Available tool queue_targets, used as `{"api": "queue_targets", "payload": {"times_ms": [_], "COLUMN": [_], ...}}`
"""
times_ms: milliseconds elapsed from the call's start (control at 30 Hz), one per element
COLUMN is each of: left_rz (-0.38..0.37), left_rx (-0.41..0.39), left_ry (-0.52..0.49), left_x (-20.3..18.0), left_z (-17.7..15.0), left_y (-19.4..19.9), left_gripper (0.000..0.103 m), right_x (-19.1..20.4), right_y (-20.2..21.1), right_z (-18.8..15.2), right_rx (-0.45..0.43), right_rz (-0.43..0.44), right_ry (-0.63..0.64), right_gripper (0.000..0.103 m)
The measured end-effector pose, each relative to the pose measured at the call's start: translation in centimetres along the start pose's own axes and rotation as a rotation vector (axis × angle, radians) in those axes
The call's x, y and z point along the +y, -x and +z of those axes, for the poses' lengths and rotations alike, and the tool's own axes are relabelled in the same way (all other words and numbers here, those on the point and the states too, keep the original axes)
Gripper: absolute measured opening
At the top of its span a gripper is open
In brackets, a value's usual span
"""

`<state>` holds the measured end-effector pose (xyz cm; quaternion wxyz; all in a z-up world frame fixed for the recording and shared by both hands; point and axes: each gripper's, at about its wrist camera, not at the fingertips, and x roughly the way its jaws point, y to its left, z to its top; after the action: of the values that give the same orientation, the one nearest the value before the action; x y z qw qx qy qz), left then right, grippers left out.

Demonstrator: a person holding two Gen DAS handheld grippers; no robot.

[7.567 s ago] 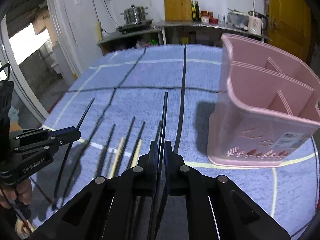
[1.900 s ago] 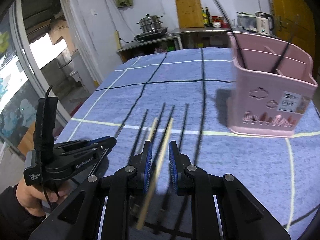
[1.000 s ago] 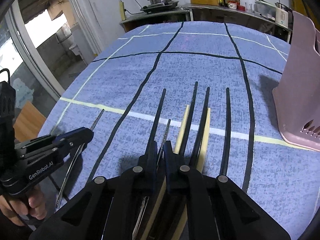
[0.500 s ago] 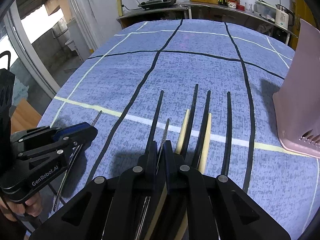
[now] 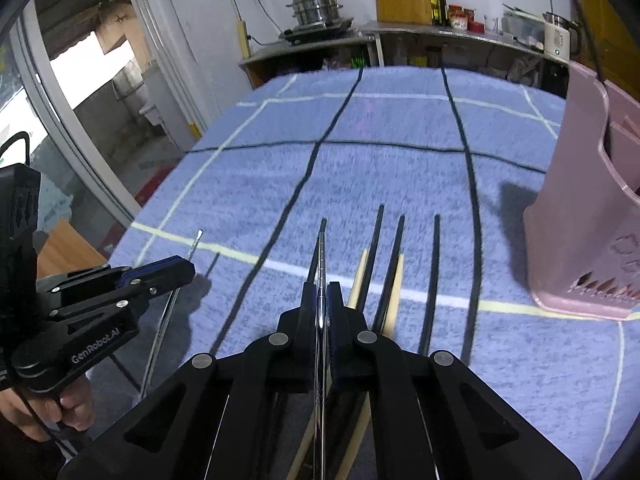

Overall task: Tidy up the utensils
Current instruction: 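Close the right tool on a metal-tipped chopstick and lift it, then carry the chopstick into the pink caddy and open the right tool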

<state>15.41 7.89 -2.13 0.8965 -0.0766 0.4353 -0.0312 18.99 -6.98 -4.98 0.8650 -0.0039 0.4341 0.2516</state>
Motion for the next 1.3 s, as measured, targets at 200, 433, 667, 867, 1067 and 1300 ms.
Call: {"api": "queue_targets", "payload": {"times_ms": [200,433,667,867,1067,1300], "left_rz": [-0.028,-0.060,-0.089,-0.107,-0.142,-0.209], "left_rx": [-0.063,-0.129,-0.175,-0.188,-0.188,-0.176], "left_ry": [-0.004,-0.024,-0.051,-0.069,-0.092,-0.102], "left_x": [-0.5,-1.7,-3.4,-4.9,-6.7,-9.2], "left_z": [1.1,2.5,3.3,4.0,4.7,5.1], "left_y": [3.3,6.8,9.4,10.1,10.2,9.7], "left_gripper": [0.005,0.005,0.005,0.005,0.005,0.005], "right_x": [-0.2,-0.6,-1.0,-1.7,-2.8,-4.9], "right_y": [2.9,7.4,11.2,12.9,14.3,16.4], "right_z": [0.6,1.2,1.3,1.2,0.7,0.3], "right_rx": [-0.071,-0.163,-0.239,-0.277,-0.300,-0.331], "right_rz": [0.022,0.030,0.036,0.037,0.024,-0.021], "right_ry": [-0.011,-0.007,-0.015,-0.031,-0.048,-0.076], "right_gripper": [0.005,0.005,0.005,0.005,0.005,0.005]}}
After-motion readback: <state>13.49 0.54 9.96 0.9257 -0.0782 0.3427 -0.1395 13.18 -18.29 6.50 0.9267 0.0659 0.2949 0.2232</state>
